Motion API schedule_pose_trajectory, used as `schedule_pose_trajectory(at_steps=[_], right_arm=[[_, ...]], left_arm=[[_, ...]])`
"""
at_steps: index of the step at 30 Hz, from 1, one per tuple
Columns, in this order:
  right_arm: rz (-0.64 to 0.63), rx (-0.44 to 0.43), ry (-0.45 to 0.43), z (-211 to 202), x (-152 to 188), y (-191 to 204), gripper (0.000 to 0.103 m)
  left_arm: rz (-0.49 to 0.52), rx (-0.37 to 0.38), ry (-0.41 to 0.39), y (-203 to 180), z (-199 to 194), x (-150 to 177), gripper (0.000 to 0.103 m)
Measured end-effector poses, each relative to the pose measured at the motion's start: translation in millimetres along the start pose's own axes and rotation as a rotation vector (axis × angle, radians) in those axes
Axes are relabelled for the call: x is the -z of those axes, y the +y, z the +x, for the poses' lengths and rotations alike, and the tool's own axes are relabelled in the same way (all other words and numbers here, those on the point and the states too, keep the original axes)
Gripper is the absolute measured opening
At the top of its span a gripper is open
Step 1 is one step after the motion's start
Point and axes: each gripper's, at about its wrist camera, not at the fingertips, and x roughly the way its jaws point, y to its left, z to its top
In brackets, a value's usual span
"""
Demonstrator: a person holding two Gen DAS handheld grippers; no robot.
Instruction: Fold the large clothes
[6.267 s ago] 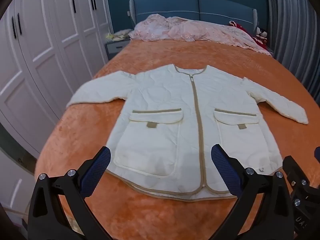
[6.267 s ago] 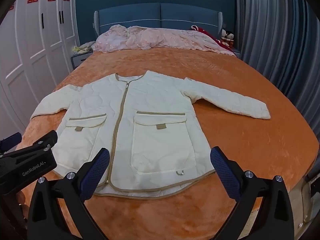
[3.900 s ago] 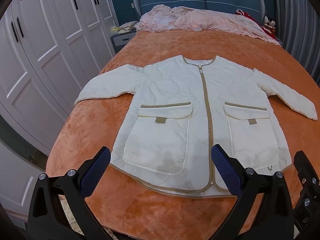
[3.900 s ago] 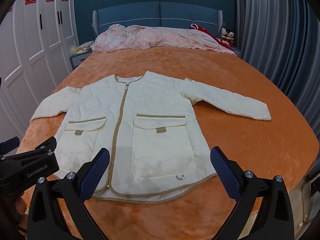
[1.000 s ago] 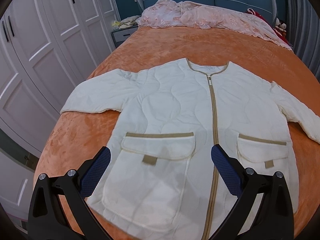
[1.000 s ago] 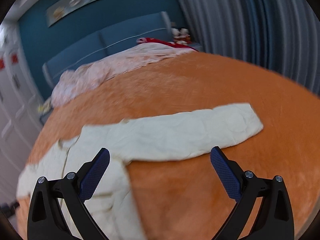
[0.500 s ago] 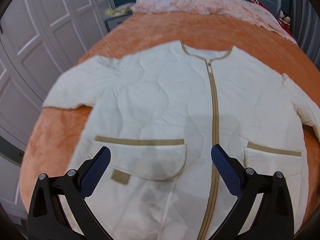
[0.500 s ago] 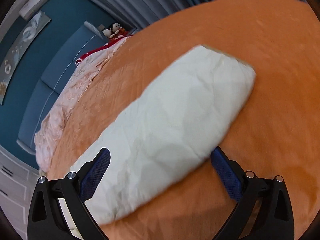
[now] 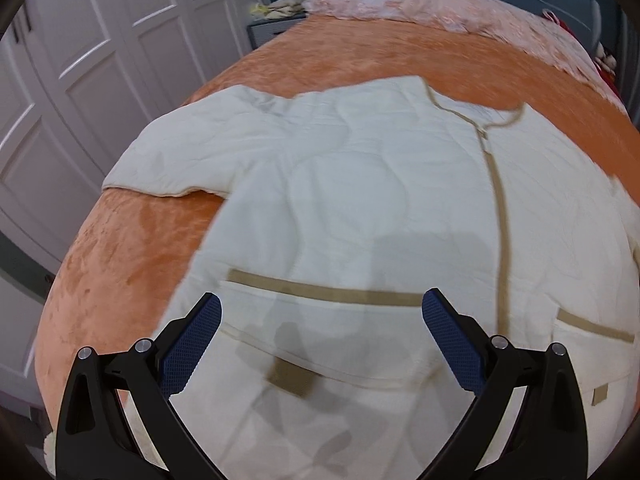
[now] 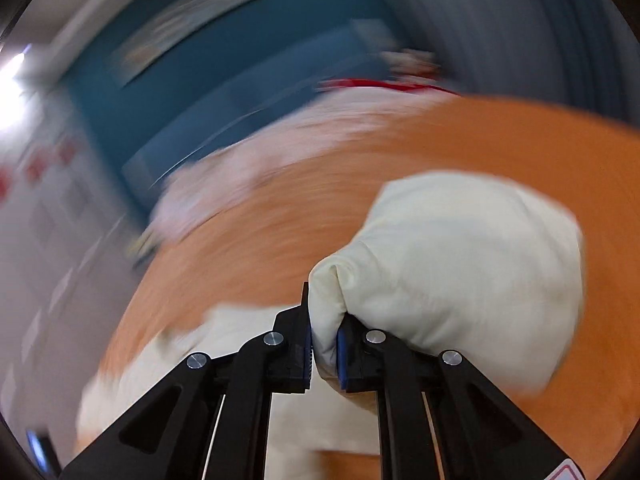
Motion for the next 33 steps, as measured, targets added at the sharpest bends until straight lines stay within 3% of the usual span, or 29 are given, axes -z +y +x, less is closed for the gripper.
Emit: schedule_pose_trajectory(at_steps=[2, 5, 7, 8, 10, 12, 13, 15, 22, 26, 29, 30, 31, 32, 33], right_arm=[[-0.153, -0.083, 0.040, -2, 12, 66, 0.010], [-0.351, -0.208, 0.160, 16, 64, 163, 0.012], [-0.409, -0.252, 0.256, 34, 104, 198, 0.021], [-0.421, -0.256, 0.288, 40, 118, 207, 0.032], [-0.436, -0.249, 0.326, 44, 145, 220, 0.040], [-0.408, -0.238, 0.323, 38, 154, 216, 0.049], [-0.377, -0.233, 0.317, 32, 154, 209, 0.059], [-0.285, -0.207, 0.300, 16, 153, 184, 0.063], [0.013, -0.044, 0.306, 7, 134, 70, 0.064], [0.186, -0.009, 0.294, 14, 133, 24, 0.064], [0.292, -0.012, 0.290, 30, 131, 4, 0.064], [0.317, -0.014, 0.294, 35, 131, 1, 0.064], [0.339, -0.019, 0.299, 41, 131, -1, 0.061], [0.357, -0.024, 0.303, 48, 131, -4, 0.054], [0.354, -0.018, 0.310, 54, 129, -4, 0.039]], left_arm=[[-0.032, -0.003, -0.004, 16, -1, -3, 0.098], [-0.075, -0.001, -0.002, 39, -2, -6, 0.098], [-0.096, 0.010, 0.002, 51, -3, -7, 0.098], [-0.106, 0.017, 0.003, 57, -3, -7, 0.098], [-0.124, 0.052, 0.007, 66, -3, -11, 0.098], [-0.134, 0.107, 0.015, 70, -1, -16, 0.098], [-0.141, 0.140, 0.020, 70, 0, -18, 0.098], [-0.163, 0.221, 0.048, 63, 8, -24, 0.098], [-0.288, 0.394, 0.200, 26, 64, -31, 0.098], [-0.331, 0.377, 0.211, 10, 81, -39, 0.098], [-0.291, 0.383, 0.191, 0, 81, -48, 0.070], [-0.276, 0.388, 0.193, -2, 81, -51, 0.049], [-0.268, 0.388, 0.199, -2, 83, -53, 0.034], [-0.266, 0.380, 0.199, -3, 84, -56, 0.029], [-0.262, 0.374, 0.188, -2, 82, -59, 0.016]])
